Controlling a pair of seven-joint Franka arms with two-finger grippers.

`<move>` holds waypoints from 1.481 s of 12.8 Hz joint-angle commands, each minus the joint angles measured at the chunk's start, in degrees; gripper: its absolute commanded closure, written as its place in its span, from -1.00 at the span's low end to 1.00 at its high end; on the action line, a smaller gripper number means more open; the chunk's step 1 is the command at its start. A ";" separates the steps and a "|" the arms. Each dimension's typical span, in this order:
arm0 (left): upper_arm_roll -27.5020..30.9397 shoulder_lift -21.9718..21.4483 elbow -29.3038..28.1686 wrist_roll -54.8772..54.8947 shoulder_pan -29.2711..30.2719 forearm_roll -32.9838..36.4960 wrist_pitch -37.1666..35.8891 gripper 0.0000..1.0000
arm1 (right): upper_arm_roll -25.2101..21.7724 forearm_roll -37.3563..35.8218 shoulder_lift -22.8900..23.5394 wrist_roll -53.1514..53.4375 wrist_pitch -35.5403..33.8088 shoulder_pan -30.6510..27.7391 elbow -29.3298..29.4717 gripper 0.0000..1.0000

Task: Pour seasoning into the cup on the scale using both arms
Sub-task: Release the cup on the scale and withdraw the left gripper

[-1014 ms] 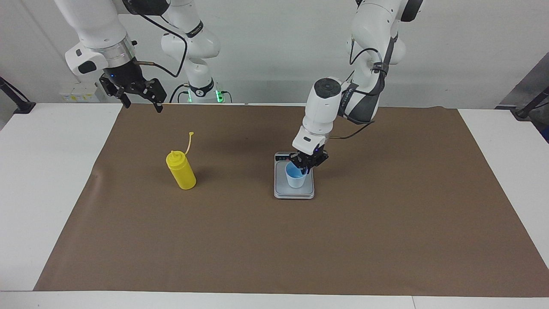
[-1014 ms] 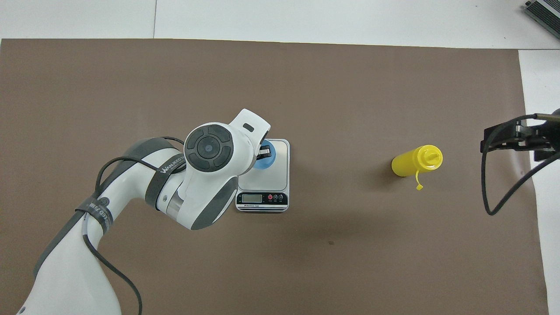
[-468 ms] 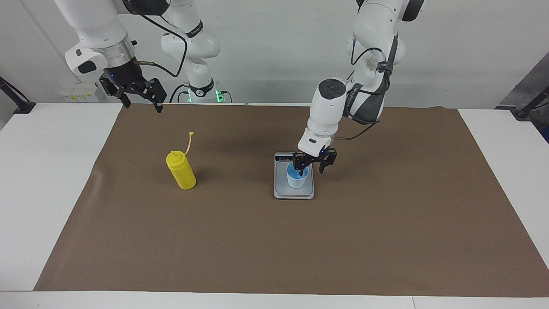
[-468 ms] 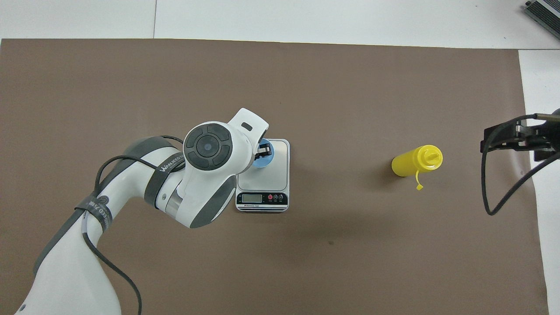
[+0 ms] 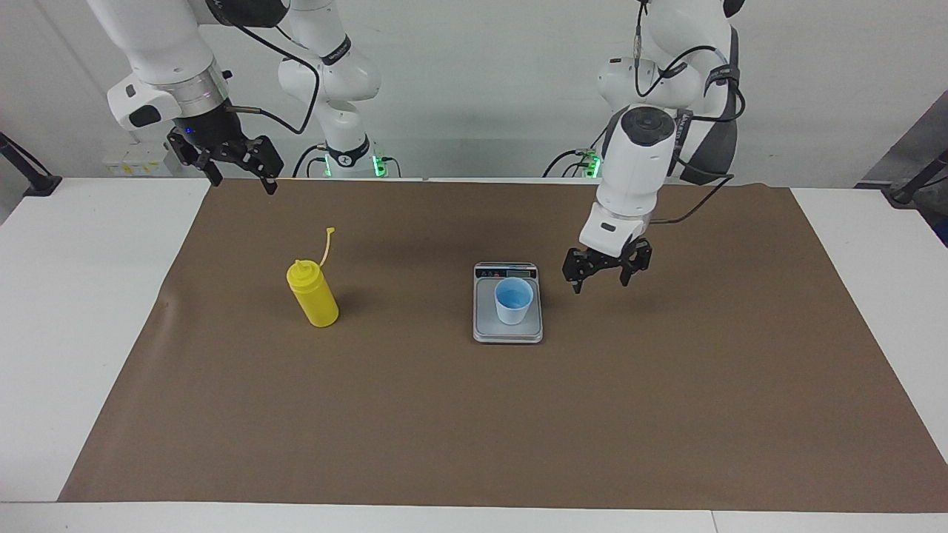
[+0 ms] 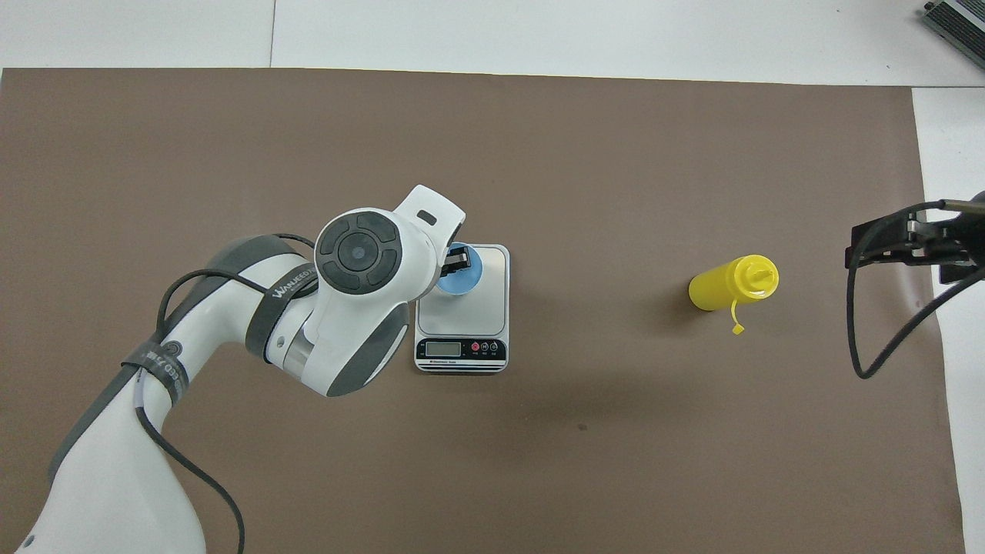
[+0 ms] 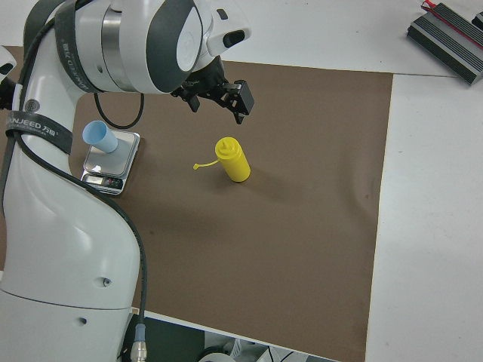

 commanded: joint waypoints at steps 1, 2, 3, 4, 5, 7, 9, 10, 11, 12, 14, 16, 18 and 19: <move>-0.55 -3.06 -0.90 8.00 5.12 0.34 -3.86 -1.00 | 0.20 0.77 -1.93 -4.96 0.69 -0.89 -2.97 -1.00; -0.64 -4.03 -0.90 12.05 7.23 -0.11 -5.35 -1.00 | 0.20 0.86 -3.07 -8.56 1.30 -1.06 -5.15 -1.00; -0.55 -5.18 -0.90 14.96 9.00 -1.85 -6.24 -1.00 | 0.11 2.42 -4.30 -11.81 2.70 -1.33 -7.79 -1.00; -0.46 -6.40 -0.99 17.77 10.67 -3.09 -7.03 -1.00 | -0.15 5.57 -6.31 -16.11 4.98 -2.55 -12.16 -1.00; -0.55 -7.20 -0.82 20.15 11.99 -3.27 -8.69 -1.00 | -0.24 7.87 -7.90 -21.11 6.74 -4.21 -15.43 -1.00; -0.11 -9.48 -0.47 24.81 14.28 -4.15 -11.68 -1.00 | -0.33 8.24 -10.01 -30.69 10.78 -4.49 -20.18 -1.00; -0.11 -10.98 1.45 26.67 15.69 -4.68 -15.37 -1.00 | -0.50 9.37 -11.78 -42.63 17.09 -5.19 -25.37 -1.00; -0.11 -10.90 3.82 27.72 15.95 -4.68 -18.26 -1.00 | -0.50 11.04 -12.39 -48.96 20.26 -6.41 -27.57 -1.00; -0.11 -10.64 6.28 28.43 16.22 -4.68 -20.90 -1.00 | -0.50 12.62 -12.40 -53.81 21.42 -7.47 -28.55 -1.00; -0.11 -10.37 7.96 28.70 16.48 -4.68 -22.84 -1.00 | -0.59 14.29 -11.96 -59.25 21.78 -8.79 -29.25 -1.00; -0.11 -10.55 9.64 28.79 16.83 -4.68 -26.01 -1.00 | -0.59 18.68 -11.43 -71.20 24.58 -11.68 -32.14 -1.00; -0.11 -10.81 9.55 28.87 16.92 -4.94 -26.28 -1.00 | -0.59 23.24 -10.13 -80.27 26.44 -13.45 -34.52 -1.00; -0.28 -10.90 10.17 28.61 18.49 -7.75 -25.59 -1.00 | -0.68 30.44 -5.92 -93.69 29.24 -14.77 -35.23 -1.00; -0.37 -10.90 10.17 28.70 18.85 -7.84 -25.58 -1.00 | -0.68 31.35 -4.85 -96.63 29.52 -14.95 -35.50 -1.00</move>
